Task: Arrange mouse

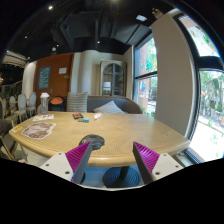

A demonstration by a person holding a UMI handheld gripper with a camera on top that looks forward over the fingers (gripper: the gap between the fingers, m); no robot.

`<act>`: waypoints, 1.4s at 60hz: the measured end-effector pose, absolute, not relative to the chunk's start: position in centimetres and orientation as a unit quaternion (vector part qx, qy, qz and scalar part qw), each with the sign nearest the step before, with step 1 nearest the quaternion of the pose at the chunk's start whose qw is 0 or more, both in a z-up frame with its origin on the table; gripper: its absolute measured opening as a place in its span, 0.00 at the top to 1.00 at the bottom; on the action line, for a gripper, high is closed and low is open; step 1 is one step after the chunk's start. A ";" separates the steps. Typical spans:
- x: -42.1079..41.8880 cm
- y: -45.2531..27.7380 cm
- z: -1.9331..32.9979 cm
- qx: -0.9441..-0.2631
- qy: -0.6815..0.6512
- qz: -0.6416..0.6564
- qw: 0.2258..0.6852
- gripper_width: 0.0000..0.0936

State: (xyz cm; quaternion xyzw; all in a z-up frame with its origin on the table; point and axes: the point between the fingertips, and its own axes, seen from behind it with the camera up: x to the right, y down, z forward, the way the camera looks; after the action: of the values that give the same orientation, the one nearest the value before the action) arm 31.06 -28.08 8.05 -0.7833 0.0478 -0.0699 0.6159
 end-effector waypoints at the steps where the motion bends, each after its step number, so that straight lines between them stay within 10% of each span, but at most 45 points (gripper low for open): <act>1: 31.0 -28.2 7.9 -0.785 0.048 -0.069 0.614 0.09; 58: 20.7 -7.8 -1.2 -0.863 0.000 0.011 0.505 0.10; 65: 20.6 -6.4 -1.5 -0.867 0.015 -0.028 0.498 0.41; 84: 18.3 -6.7 1.1 -0.846 0.053 -0.027 0.529 0.59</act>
State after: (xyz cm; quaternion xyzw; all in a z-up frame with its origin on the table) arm 18.27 -6.73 1.07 -0.8465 0.0527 -0.0273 0.5291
